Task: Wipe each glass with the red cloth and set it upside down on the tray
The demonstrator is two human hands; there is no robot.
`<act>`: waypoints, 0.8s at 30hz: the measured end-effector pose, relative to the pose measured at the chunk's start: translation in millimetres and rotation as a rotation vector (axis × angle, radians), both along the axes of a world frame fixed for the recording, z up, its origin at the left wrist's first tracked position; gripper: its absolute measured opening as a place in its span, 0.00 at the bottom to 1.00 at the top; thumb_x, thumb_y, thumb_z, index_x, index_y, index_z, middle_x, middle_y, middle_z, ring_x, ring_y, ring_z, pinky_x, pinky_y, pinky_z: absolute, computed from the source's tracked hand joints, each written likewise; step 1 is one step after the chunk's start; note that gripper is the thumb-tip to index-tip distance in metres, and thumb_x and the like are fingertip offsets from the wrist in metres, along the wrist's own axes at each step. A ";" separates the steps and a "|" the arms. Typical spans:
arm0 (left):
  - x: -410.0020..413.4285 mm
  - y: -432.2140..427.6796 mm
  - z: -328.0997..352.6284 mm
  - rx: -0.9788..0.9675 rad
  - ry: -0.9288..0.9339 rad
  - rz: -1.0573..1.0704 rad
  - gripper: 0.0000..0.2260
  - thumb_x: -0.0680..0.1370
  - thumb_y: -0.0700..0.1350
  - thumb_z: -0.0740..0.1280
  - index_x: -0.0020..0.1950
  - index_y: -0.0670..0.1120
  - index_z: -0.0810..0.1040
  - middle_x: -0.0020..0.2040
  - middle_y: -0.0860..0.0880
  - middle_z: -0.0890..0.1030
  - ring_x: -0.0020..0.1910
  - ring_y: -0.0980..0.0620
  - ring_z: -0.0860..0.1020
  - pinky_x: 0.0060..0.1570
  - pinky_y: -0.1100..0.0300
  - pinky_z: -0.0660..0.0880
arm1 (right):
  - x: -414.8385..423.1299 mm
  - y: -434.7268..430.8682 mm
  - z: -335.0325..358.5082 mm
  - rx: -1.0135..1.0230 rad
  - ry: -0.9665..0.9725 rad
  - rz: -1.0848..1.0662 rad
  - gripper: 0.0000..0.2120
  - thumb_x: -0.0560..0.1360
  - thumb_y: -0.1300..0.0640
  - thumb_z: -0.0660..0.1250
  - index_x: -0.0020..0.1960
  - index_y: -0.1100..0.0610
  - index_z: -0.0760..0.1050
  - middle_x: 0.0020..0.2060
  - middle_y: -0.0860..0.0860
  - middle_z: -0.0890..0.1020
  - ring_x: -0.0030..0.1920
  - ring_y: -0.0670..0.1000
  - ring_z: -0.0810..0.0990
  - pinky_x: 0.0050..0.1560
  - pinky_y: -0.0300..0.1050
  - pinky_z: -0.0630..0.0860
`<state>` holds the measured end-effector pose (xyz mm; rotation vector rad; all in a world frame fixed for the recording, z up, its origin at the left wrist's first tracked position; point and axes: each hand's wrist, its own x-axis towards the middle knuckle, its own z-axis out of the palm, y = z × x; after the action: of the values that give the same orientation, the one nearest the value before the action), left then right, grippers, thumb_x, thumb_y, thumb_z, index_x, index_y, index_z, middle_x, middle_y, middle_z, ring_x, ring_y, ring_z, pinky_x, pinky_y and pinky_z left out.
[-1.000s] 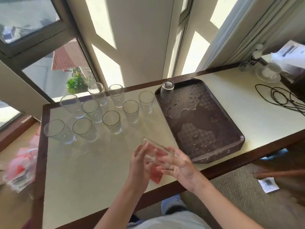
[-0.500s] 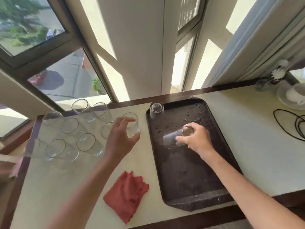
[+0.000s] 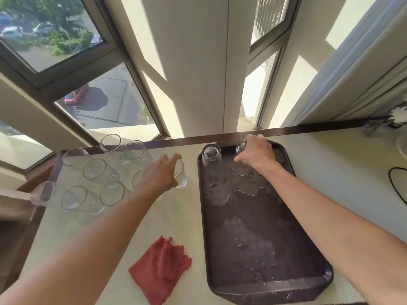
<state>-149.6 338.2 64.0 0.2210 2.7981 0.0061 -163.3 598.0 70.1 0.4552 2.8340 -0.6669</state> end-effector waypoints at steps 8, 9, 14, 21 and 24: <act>4.1 -5.2 -1.6 0.027 0.083 -0.001 0.31 0.70 0.49 0.76 0.70 0.54 0.68 0.57 0.45 0.78 0.52 0.41 0.80 0.50 0.53 0.74 | 6.4 -6.9 -10.7 -0.016 0.068 -0.044 0.26 0.68 0.52 0.76 0.62 0.57 0.72 0.60 0.58 0.71 0.54 0.60 0.78 0.44 0.44 0.71; 5.1 -5.8 -1.3 0.033 0.091 0.004 0.31 0.70 0.50 0.76 0.70 0.54 0.68 0.57 0.45 0.78 0.52 0.41 0.80 0.50 0.53 0.74 | 7.8 -7.5 -12.3 -0.022 0.088 -0.049 0.25 0.70 0.52 0.76 0.63 0.57 0.71 0.61 0.58 0.71 0.54 0.60 0.78 0.46 0.45 0.73; 10.3 -9.2 8.0 0.146 0.138 0.021 0.31 0.69 0.50 0.76 0.70 0.54 0.68 0.57 0.45 0.77 0.53 0.42 0.79 0.47 0.55 0.71 | 20.3 -10.0 -11.4 -0.081 0.096 -0.129 0.36 0.71 0.48 0.76 0.72 0.57 0.63 0.70 0.62 0.66 0.62 0.64 0.76 0.57 0.53 0.77; 47.2 -31.2 48.8 0.651 0.332 0.117 0.33 0.63 0.53 0.82 0.65 0.53 0.74 0.52 0.48 0.78 0.44 0.51 0.80 0.45 0.55 0.79 | 98.7 -42.4 1.9 -0.296 0.237 -0.293 0.26 0.72 0.53 0.74 0.67 0.58 0.71 0.53 0.57 0.80 0.53 0.56 0.79 0.49 0.44 0.71; 84.9 -56.8 60.4 0.927 0.385 0.158 0.32 0.60 0.53 0.83 0.61 0.55 0.76 0.49 0.49 0.80 0.42 0.55 0.80 0.42 0.69 0.76 | 146.3 -76.8 -1.4 -0.487 0.165 -0.291 0.09 0.72 0.56 0.73 0.51 0.55 0.79 0.34 0.51 0.81 0.42 0.54 0.82 0.46 0.45 0.74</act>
<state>-64.7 281.4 124.4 0.2230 2.9424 1.4365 -17.0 521.2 68.7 0.7537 2.6298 -1.4631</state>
